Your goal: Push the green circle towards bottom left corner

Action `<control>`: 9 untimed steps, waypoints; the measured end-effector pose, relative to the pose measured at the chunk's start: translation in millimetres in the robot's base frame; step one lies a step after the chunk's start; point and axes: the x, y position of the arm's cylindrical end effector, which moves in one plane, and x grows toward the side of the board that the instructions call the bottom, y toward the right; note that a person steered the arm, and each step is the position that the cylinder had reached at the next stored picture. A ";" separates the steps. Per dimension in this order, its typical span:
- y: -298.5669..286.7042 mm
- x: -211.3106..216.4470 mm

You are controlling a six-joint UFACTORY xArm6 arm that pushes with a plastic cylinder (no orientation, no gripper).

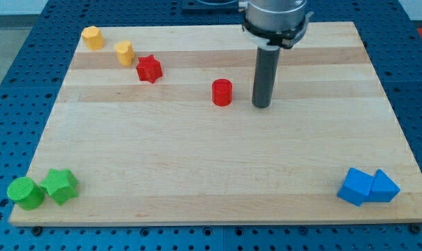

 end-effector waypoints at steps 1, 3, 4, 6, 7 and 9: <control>-40.4 -7.5; -138.8 -7.5; -148.1 -3.3; -190.9 53.2; -289.5 53.4; -379.2 64.7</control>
